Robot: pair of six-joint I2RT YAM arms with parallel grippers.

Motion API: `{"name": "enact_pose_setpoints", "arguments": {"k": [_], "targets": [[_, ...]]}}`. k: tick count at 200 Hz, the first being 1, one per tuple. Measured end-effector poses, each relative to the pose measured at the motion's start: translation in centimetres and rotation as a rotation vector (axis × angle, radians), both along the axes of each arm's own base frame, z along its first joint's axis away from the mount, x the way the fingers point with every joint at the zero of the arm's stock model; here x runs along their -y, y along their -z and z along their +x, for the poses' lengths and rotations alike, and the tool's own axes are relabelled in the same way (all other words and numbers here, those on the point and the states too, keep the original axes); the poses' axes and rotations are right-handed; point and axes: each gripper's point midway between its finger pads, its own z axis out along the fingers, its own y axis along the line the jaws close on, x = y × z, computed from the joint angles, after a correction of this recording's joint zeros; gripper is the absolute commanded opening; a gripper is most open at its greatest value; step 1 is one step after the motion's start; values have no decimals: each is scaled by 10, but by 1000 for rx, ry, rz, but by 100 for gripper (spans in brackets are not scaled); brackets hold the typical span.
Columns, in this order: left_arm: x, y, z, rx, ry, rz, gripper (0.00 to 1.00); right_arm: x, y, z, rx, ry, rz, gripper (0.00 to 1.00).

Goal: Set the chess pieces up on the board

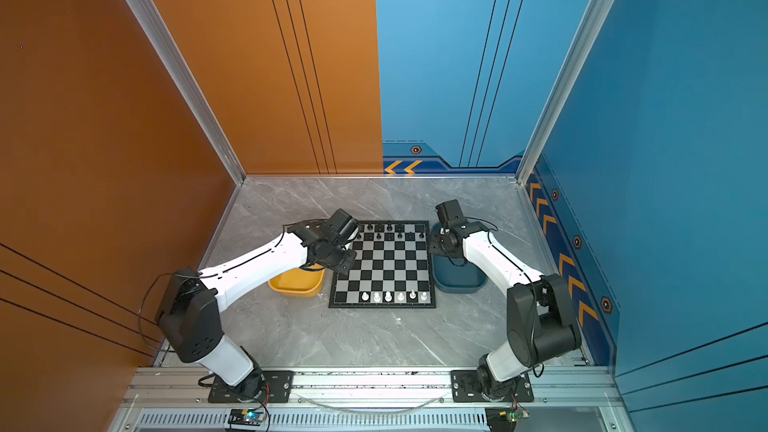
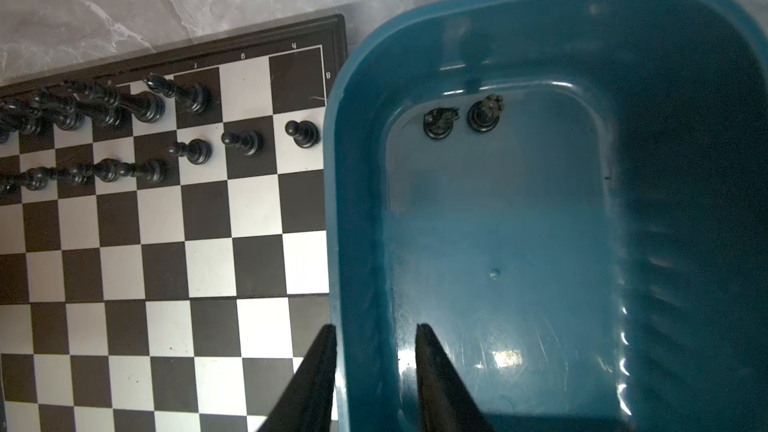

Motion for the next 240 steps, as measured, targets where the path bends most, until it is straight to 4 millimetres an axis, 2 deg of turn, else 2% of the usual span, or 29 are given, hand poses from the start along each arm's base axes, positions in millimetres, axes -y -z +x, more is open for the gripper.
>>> {"name": "enact_pose_setpoints", "arguments": {"k": [99, 137, 194, 240], "targets": [[29, 43, -54, -86, 80, 13, 0, -4, 6, -14, 10, -21, -19, 35], [38, 48, -58, -89, 88, 5, 0, -7, 6, -14, 17, -29, -16, 35], [38, 49, -58, -90, 77, 3, 0, -7, 4, -15, 27, -17, -12, 35], [30, 58, -64, -107, 60, 24, 0, -7, 5, -16, 27, -14, -21, 35]]}}
